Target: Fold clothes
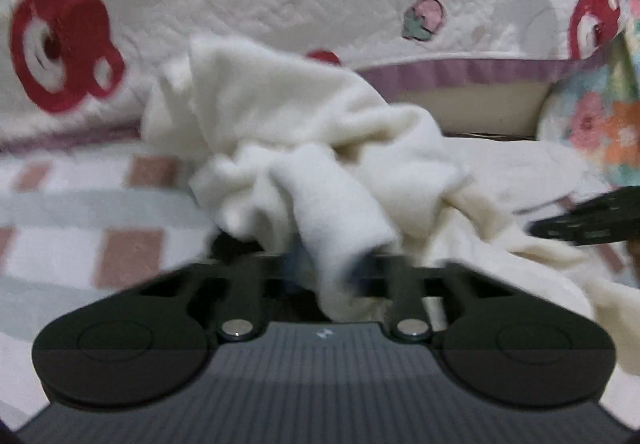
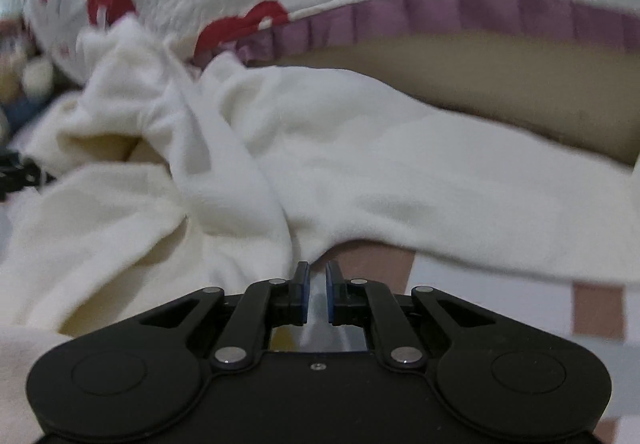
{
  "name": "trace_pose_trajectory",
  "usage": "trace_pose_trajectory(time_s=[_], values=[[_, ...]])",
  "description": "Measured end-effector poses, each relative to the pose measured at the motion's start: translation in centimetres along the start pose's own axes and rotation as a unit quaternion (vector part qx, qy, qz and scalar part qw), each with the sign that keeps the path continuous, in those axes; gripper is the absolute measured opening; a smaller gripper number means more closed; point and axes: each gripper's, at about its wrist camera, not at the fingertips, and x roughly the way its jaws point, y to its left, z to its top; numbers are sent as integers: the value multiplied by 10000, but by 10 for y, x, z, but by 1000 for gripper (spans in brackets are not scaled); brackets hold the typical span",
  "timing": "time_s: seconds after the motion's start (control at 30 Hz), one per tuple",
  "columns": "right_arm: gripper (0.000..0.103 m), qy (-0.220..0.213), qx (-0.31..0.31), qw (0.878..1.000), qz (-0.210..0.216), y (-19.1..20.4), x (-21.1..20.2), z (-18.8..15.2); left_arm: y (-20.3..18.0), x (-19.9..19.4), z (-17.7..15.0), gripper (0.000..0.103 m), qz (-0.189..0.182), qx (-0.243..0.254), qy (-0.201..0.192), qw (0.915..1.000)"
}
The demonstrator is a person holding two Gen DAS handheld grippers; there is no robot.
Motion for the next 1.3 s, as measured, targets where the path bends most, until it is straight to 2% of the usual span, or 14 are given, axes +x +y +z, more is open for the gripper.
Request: trace_pose_trajectory(time_s=[0.13, 0.2, 0.37, 0.43, 0.57, 0.67, 0.73, 0.83, 0.93, 1.0, 1.03, 1.07, 1.17, 1.3], values=[[26, 3, 545, 9954, 794, -8, -5, -2, 7, -6, 12, 7, 1184, 585, -233, 9910], [36, 13, 575, 9932, 1014, -5, -3, 4, 24, -18, 19, 7, 1519, 677, -292, 9856], [43, -93, 903, 9826, 1623, 2, 0, 20, 102, -55, 29, 8, 2013, 618, -155, 9775], [44, -171, 912, 9750, 2020, 5, 0, 23, 139, -68, 23, 9, 2417, 652, -74, 9681], [50, 49, 501, 9647, 2584, 23, -1, 20, 200, -86, 14, 7, 3356, 778, 293, 9383], [52, 234, 291, 9387, 3427, 33, -10, 19, 243, -112, 25, 7, 4069, 664, 470, 9098], [53, 329, 115, 9315, 3620, 40, -18, 21, 274, -139, 43, 7, 4350, 345, 313, 8992], [53, 485, -230, 9333, 3552, 51, -24, 24, 315, -178, 66, 7, 4819, -31, -147, 8761], [53, 560, -496, 9427, 3251, 60, -22, 22, 346, -201, 72, 10, 5340, -429, -591, 8423], [53, 482, -651, 9539, 2890, 62, -19, 15, 360, -208, 65, 32, 5551, -1281, -818, 8178], [53, 439, -715, 9585, 2725, 63, -18, 12, 366, -211, 58, 60, 5456, -2039, -748, 8094], [53, 381, -732, 9615, 2622, 63, -19, 11, 368, -212, 48, 64, 5144, -2744, -627, 8100], [53, 208, -785, 9695, 2312, 65, -22, 7, 349, -194, 5, 64, 3427, -4150, -380, 8419], [53, -24, -853, 9782, 1894, 67, -25, 3, 281, -145, -51, 64, 1834, -4561, 538, 8691]])
